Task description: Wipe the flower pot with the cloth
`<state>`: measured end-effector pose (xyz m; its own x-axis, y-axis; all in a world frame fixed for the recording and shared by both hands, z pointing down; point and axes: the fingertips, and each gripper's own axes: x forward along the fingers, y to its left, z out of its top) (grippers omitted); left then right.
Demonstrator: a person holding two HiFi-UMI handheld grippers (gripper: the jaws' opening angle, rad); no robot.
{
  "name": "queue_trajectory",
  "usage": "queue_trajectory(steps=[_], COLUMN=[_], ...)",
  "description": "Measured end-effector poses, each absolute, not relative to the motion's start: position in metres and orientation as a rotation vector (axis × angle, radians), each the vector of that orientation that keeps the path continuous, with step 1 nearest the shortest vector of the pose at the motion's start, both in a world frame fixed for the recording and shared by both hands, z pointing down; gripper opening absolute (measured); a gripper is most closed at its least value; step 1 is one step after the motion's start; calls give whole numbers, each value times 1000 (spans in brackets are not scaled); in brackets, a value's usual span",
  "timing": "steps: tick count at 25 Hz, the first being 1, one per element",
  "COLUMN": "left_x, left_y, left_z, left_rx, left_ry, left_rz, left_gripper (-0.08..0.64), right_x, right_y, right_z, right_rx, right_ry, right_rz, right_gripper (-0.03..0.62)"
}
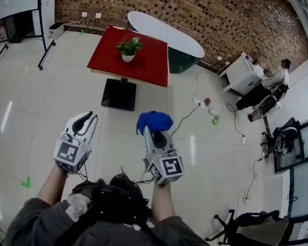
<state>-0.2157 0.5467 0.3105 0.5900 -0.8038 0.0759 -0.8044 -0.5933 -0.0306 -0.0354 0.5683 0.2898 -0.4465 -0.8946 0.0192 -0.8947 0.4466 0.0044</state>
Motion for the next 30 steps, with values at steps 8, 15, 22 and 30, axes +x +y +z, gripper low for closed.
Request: queue_trajectory(steps=[8, 15, 22, 30], left_x=[-229, -212, -176, -122], left_y=[497, 415, 289, 172], left_z=[313, 326, 351, 363], left_rx=[2753, 2728, 2704, 2667], left_ry=[-1486, -1516, -1531, -1533], left_rz=[96, 92, 109, 131], left_gripper=[75, 75, 75, 75], right_x=[-29, -14, 11, 67], right_y=[515, 425, 287, 170], right_z=[298, 316, 342, 348], right_rx=[1647, 1608, 1549, 1540], right_ry=[-2667, -2707, -2744, -2749], right_rz=[24, 47, 64, 89], right_gripper=[63, 63, 63, 63])
